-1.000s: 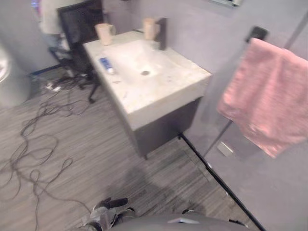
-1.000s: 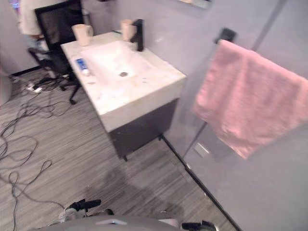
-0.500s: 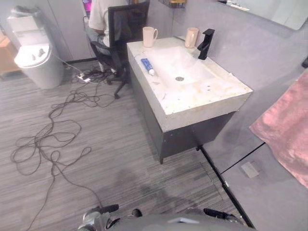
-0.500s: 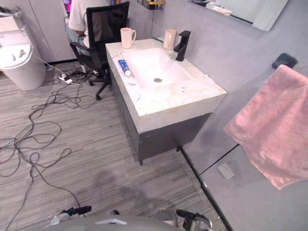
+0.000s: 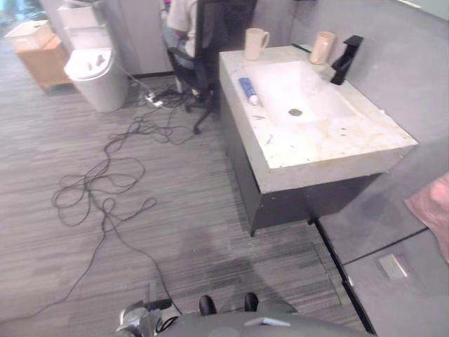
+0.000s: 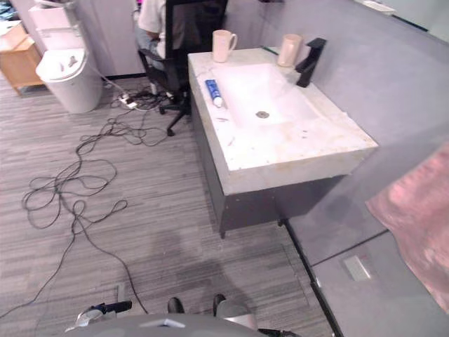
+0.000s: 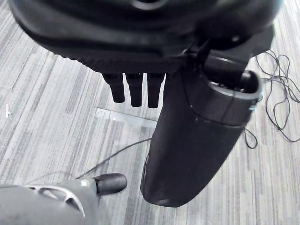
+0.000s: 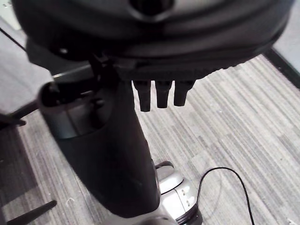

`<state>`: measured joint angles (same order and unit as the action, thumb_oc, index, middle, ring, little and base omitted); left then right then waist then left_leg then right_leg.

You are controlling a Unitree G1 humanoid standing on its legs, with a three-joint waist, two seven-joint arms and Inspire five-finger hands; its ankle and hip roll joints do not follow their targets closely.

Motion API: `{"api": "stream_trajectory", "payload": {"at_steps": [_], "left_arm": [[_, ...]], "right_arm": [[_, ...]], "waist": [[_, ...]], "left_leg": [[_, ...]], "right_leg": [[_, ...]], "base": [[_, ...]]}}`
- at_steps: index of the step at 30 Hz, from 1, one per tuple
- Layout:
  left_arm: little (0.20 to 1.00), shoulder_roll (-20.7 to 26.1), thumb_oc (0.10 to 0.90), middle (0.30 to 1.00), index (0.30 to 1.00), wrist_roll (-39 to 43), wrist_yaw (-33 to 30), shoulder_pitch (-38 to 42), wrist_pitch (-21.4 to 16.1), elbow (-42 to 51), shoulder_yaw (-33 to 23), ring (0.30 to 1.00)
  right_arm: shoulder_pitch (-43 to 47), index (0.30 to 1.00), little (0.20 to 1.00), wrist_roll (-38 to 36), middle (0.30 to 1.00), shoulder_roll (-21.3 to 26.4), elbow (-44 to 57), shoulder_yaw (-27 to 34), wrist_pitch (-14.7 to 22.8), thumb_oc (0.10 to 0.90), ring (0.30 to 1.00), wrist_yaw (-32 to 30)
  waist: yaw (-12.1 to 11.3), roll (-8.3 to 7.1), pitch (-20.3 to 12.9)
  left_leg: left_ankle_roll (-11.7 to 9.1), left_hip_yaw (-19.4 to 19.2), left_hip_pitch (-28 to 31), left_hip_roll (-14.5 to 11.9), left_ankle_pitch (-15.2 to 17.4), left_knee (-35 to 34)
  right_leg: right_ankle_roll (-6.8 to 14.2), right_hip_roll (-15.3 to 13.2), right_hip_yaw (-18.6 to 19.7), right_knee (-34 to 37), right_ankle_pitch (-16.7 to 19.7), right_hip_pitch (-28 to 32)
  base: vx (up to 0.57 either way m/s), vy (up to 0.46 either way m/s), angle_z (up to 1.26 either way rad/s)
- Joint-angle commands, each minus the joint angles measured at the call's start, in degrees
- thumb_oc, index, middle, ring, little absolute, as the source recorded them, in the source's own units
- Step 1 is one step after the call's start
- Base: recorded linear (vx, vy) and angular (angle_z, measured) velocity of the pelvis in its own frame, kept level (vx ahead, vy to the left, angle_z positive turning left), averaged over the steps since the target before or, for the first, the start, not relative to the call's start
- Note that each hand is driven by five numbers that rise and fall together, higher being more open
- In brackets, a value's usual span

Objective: Organize the bathroom.

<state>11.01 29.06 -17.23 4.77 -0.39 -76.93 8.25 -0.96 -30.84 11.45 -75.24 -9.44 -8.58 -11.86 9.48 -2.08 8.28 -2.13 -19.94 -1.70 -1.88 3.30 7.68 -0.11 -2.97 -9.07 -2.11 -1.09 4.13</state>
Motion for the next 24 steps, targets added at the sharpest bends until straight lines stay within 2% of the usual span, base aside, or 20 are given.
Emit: {"api": "stream_trajectory", "payload": {"at_steps": [1,2,4,6,7,9,10,12,13,14,15,16,17,18,20,21,22,23,24], "left_arm": [[0.9,0.8,0.8,0.9,0.9,-1.8,-0.7,4.2,-4.0,0.9,0.0,0.9],[0.9,1.5,0.8,0.9,0.9,1.6,-1.0,3.6,-4.1,1.3,-0.6,0.9],[0.9,1.7,0.8,0.9,0.9,1.1,-1.8,3.2,-5.0,1.1,-1.1,0.9],[0.9,1.8,0.8,0.9,0.9,1.1,-3.6,3.1,-6.6,1.3,-1.2,0.9],[0.9,1.5,0.8,0.9,0.9,0.0,-5.3,3.5,-8.0,1.4,-1.6,0.9],[0.9,1.6,0.8,0.9,0.9,-0.2,-5.7,3.7,-8.1,1.2,-1.4,0.9],[0.9,2.1,0.8,0.9,0.9,-1.1,-5.1,3.6,-8.1,1.2,-1.1,0.9],[0.9,2.5,0.8,0.9,0.9,-1.7,-4.1,3.6,-6.8,1.0,-0.4,0.9],[0.9,2.7,0.8,0.9,0.9,-2.2,-3.4,3.5,-6.8,0.3,0.3,0.9],[0.9,2.7,0.8,0.9,0.9,-2.3,-3.4,3.4,-6.8,0.3,0.3,0.9],[0.9,3.1,0.8,0.9,0.9,-2.8,-3.2,3.2,-6.7,-0.2,0.5,0.9],[0.9,3.6,0.8,0.9,0.9,-2.3,-2.2,3.3,-6.2,-0.4,0.2,0.9],[0.9,3.9,0.8,0.9,0.9,-2.7,-1.8,3.4,-6.4,-0.5,0.4,0.9],[0.9,3.9,0.8,0.9,0.9,-2.9,-1.6,3.4,-6.6,-0.6,0.4,0.9],[0.9,3.8,0.8,0.9,0.9,-3.7,-1.7,4.0,-7.1,-0.2,0.9,0.9],[0.9,3.6,0.8,0.9,0.9,-4.3,-2.2,4.8,-6.9,0.4,1.3,0.9],[0.9,3.6,0.8,0.9,0.9,-4.3,-2.2,4.8,-6.9,0.4,1.3,0.9],[0.9,3.4,0.8,0.9,0.9,-4.6,-2.8,5.4,-6.6,1.2,1.7,0.9],[0.9,3.3,0.8,0.9,0.9,-4.6,-2.9,5.5,-6.5,1.3,1.8,0.9]], "right_arm": [[2.7,0.9,0.9,0.4,0.9,5.0,-1.8,3.1,-0.1,0.8,0.9,-0.8],[3.0,0.9,0.9,3.3,0.9,5.5,-2.8,2.3,-0.4,0.8,0.9,-0.7],[3.4,0.9,0.9,4.4,0.9,5.8,-3.3,1.5,-0.6,0.8,0.9,-0.7],[3.8,0.9,0.9,4.6,0.9,6.0,-3.5,1.2,0.3,0.8,0.9,0.2],[4.6,0.9,0.9,1.5,0.9,6.0,-2.6,1.1,1.0,0.8,0.9,-0.2],[5.1,0.9,0.9,0.7,0.9,6.2,-1.9,1.2,0.9,0.8,0.9,-0.7],[5.1,0.9,0.9,1.0,0.9,6.0,-0.7,1.8,0.1,0.8,0.9,-1.0],[4.4,0.9,0.9,0.3,0.9,5.9,-0.2,1.5,0.4,0.8,0.9,-0.8],[3.6,0.9,0.9,0.6,0.9,6.1,0.0,1.6,1.0,0.8,0.9,-0.1],[3.6,0.9,0.9,0.7,0.9,6.1,0.0,1.7,1.1,0.8,0.9,0.0],[2.9,0.9,0.9,2.6,0.9,6.3,-0.1,1.7,1.7,0.8,0.9,1.2],[2.8,0.9,0.9,3.2,0.9,6.3,-0.3,1.1,1.6,0.8,0.9,1.8],[2.6,0.9,0.9,3.6,0.9,6.1,-0.6,0.9,1.8,0.8,0.9,2.0],[2.5,0.9,0.9,3.8,0.9,6.1,-0.7,0.9,1.7,0.8,0.9,2.1],[2.2,0.9,0.9,4.4,0.9,5.5,-1.1,0.8,2.0,0.8,0.9,2.2],[2.0,0.9,0.9,5.0,0.9,5.1,-1.1,0.7,2.6,0.8,0.9,2.2],[2.0,0.9,0.9,5.0,0.9,5.1,-1.1,0.7,2.6,0.8,0.9,2.2],[1.5,0.9,0.9,5.3,0.9,5.0,-0.7,0.5,2.9,0.8,0.9,2.5],[1.3,0.9,0.9,5.2,0.9,4.9,-0.5,0.6,2.9,0.8,0.9,2.4]], "waist": [[1.9,-0.22,1.8],[1.5,-0.31,1.7],[0.7,-0.24,1.6],[0.1,0.05,1.3],[0.2,1.19,1.2],[0.2,1.94,1.3],[0.0,2.81,1.4],[0.5,3.51,1.5],[0.7,4.18,1.6],[0.7,4.37,1.5],[1.3,4.89,2.2],[2.6,5.11,2.7],[3.2,5.17,2.7],[3.5,5.19,2.7],[4.6,4.26,2.6],[5.5,3.0,2.6],[5.5,3.0,2.6],[6.4,1.46,2.5],[6.6,0.78,2.2]], "left_leg": [[0.9,-0.5,-0.5,-4.3,-1.8,6.6],[1.2,4.2,0.5,-5.2,-2.2,2.7],[0.9,8.4,1.6,-6.7,-3.2,-0.2],[0.3,10.8,1.8,-8.2,-3.9,-1.6],[-0.1,10.0,3.5,-8.3,-4.2,-4.3],[-0.2,10.1,3.2,-7.7,-3.7,-4.1],[0.8,10.4,2.6,-6.1,-3.4,-3.9],[2.7,10.0,3.2,-3.8,-2.8,-4.9],[3.6,10.0,3.7,-2.8,-1.9,-5.3],[3.7,10.0,3.5,-2.8,-1.9,-5.3],[4.2,9.7,4.8,-2.3,-1.1,-5.7],[4.2,9.6,6.2,-2.0,-0.5,-6.4],[4.4,9.8,6.9,-1.5,-0.3,-7.0],[4.4,9.9,7.1,-1.4,-0.3,-7.2],[4.8,9.2,8.2,0.5,0.5,-7.8],[4.9,8.7,9.2,2.3,1.3,-8.0],[4.9,8.7,9.2,2.3,1.3,-8.0],[4.6,8.6,10.9,4.8,2.5,-8.4],[4.5,8.6,11.4,5.9,3.0,-8.6]], "right_leg": [[2.4,1.5,3.1,-3.1,1.5,-2.9],[2.7,1.0,5.5,-3.2,1.1,-2.7],[3.0,0.7,7.6,-4.2,0.3,-3.1],[3.5,0.0,9.0,-5.5,-0.5,-4.1],[4.7,-1.2,8.9,-7.5,-1.5,-5.4],[5.5,-2.6,8.7,-10.3,-2.4,-7.0],[6.4,-4.8,7.9,-16.1,-2.2,-9.0],[6.4,-7.6,8.3,-28.6,3.1,-14.1],[6.1,-8.8,9.5,-36.3,7.3,-18.2],[6.0,-8.8,9.6,-36.6,7.8,-18.7],[6.0,-8.6,11.1,-43.1,10.2,-23.1],[6.3,-4.9,11.7,-44.1,10.3,-25.8],[6.6,-2.5,11.0,-43.0,10.3,-26.7],[6.6,-2.0,10.8,-42.8,10.2,-26.9],[7.5,-0.1,8.4,-35.2,10.3,-27.1],[7.9,0.3,6.0,-23.8,8.5,-25.4],[7.9,0.3,6.0,-23.8,8.5,-25.4],[8.6,1.0,3.4,-8.8,9.2,-22.5],[9.2,1.1,2.8,-4.3,11.5,-22.4]], "base": [[0.2,0.347,0.82],[0.31,0.414,0.43],[0.26,0.339,-0.1],[0.23,0.386,-0.55],[0.3,0.589,-0.42],[0.22,0.474,-0.2],[0.26,0.55,0.0],[0.28,0.558,0.22],[0.18,0.329,0.23],[0.27,0.405,0.2],[0.32,0.313,0.02],[0.42,0.338,-0.07],[0.33,0.177,-0.14],[0.26,0.094,0.06],[0.35,0.074,0.26],[0.33,0.046,0.22],[0.55,0.048,0.29],[0.42,0.03,0.19],[0.58,0.059,0.23]]}}
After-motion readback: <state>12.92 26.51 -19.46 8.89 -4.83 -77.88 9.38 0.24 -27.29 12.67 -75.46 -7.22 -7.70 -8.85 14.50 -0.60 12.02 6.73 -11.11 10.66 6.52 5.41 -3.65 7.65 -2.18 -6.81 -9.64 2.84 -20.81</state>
